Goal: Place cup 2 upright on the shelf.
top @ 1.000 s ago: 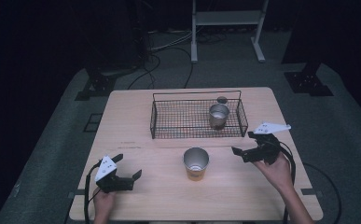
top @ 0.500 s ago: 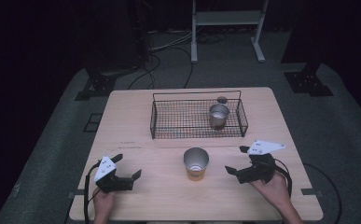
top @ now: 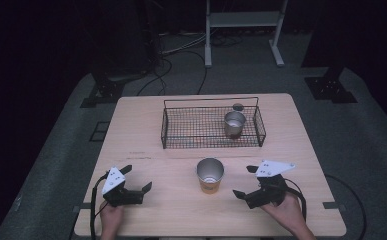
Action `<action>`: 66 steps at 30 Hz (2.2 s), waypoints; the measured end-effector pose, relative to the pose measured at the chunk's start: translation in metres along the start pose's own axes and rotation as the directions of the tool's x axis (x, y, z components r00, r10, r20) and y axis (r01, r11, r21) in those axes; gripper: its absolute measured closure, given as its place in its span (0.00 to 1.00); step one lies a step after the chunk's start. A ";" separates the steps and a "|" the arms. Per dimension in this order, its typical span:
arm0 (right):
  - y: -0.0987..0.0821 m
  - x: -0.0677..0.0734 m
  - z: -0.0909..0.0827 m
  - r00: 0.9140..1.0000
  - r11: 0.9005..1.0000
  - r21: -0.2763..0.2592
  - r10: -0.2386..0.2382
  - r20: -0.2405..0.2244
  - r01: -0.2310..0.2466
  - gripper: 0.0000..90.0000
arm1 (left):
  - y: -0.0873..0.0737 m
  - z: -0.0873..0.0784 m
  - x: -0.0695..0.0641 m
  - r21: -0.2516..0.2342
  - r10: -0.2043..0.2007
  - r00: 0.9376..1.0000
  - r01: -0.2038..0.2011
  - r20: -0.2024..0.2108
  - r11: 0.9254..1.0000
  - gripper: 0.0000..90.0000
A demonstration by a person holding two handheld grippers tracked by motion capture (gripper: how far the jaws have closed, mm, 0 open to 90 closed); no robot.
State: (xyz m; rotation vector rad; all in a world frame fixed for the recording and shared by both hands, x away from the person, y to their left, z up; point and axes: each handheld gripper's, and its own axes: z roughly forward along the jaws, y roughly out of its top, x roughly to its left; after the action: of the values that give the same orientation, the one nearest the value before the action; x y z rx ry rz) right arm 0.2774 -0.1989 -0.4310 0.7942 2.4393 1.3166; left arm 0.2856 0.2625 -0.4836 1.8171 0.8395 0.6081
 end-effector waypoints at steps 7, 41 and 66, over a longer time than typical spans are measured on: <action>0.004 0.009 0.006 1.000 1.000 -0.008 -0.009 -0.021 0.009 0.03 | 0.000 0.000 0.000 -0.003 0.001 1.000 -0.001 0.001 1.000 0.00; 0.023 0.016 0.057 1.000 0.999 0.049 -0.001 -0.030 0.003 0.02 | 0.000 0.000 0.000 0.001 -0.001 1.000 0.001 0.001 1.000 0.00; 0.042 0.017 0.081 0.998 0.994 0.092 -0.057 -0.019 0.059 0.01 | 0.000 0.000 0.000 0.001 -0.005 1.000 0.005 0.000 1.000 0.00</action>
State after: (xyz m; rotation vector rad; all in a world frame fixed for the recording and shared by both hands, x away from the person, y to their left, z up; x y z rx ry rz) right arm 0.3150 -0.1145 -0.4412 0.7313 2.5322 1.2017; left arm 0.2859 0.2628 -0.4837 1.8153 0.8441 0.6049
